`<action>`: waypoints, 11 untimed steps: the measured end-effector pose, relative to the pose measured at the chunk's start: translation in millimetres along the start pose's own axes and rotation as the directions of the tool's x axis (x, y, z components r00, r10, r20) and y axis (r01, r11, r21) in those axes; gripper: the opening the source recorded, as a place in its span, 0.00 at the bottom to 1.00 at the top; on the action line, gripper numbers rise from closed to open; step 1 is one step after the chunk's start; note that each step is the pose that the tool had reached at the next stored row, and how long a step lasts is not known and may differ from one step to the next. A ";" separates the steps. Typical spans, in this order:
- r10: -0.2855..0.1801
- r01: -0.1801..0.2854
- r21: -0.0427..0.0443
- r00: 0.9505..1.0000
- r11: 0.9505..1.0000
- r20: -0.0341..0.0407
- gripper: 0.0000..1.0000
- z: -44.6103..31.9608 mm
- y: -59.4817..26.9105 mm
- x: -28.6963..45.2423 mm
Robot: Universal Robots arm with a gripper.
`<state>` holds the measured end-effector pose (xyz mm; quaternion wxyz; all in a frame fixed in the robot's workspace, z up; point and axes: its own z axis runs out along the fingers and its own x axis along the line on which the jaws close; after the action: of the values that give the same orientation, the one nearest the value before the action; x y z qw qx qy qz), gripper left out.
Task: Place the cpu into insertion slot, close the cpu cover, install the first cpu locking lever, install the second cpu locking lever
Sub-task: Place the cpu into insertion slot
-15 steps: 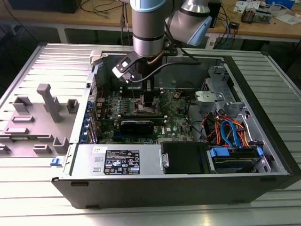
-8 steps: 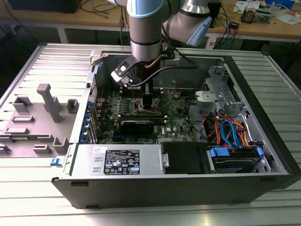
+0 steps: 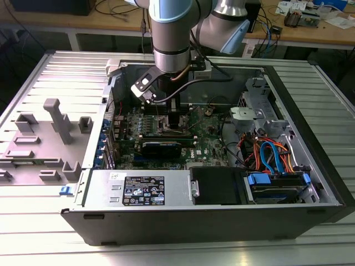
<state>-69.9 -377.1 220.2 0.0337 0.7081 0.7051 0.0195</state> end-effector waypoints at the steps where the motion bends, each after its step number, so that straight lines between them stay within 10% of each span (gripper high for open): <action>1: 0.000 0.000 0.000 1.000 1.000 0.000 0.54 0.0 0.0 0.0; 11: 0.000 0.000 -0.001 1.000 1.000 0.000 0.54 3.8 -0.4 0.2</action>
<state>-70.0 -377.0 216.3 0.0340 0.7081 0.7051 0.0198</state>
